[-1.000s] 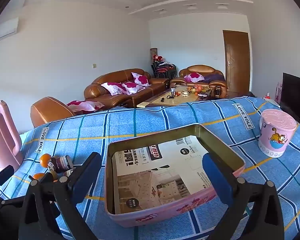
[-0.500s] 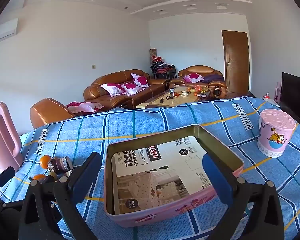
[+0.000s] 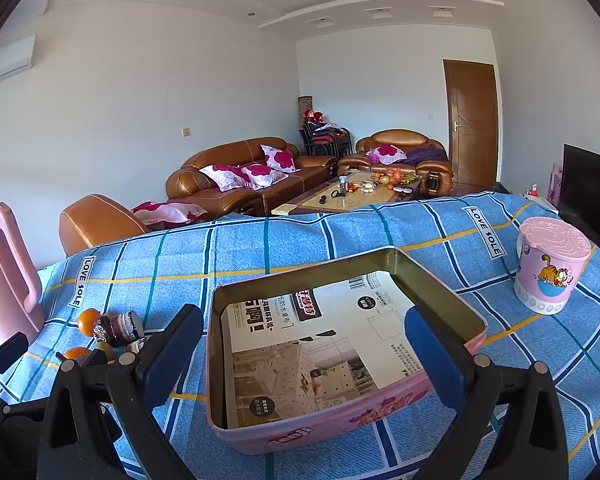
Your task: Organize fruits
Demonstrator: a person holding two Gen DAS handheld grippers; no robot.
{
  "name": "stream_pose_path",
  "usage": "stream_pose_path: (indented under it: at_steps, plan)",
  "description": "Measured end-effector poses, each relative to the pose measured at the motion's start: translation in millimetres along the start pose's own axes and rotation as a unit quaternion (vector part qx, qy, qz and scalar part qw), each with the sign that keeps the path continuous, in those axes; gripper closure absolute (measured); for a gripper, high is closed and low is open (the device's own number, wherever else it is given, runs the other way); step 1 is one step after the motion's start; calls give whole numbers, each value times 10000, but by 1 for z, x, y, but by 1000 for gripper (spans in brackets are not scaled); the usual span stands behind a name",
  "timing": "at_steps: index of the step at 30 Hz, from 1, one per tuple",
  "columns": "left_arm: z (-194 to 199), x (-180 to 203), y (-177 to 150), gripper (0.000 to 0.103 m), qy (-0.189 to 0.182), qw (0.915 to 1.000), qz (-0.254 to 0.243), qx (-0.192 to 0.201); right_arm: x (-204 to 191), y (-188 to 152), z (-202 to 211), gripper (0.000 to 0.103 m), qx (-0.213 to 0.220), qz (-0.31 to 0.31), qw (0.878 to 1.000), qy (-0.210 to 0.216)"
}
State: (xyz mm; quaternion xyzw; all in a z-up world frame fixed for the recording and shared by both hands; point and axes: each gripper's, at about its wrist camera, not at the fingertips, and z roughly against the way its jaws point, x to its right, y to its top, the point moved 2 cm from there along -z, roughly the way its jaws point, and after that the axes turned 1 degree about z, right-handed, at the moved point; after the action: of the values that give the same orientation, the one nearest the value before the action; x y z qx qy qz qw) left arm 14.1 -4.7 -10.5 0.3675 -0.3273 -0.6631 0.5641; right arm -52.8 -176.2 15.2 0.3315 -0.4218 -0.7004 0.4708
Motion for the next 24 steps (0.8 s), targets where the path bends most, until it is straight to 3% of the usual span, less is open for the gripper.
stream_pose_path:
  at_steps: [24]
  plan:
    - [-3,-1,-3,0,-34,10000,39,-74,0,-1,0,1,4,3,10000,-3]
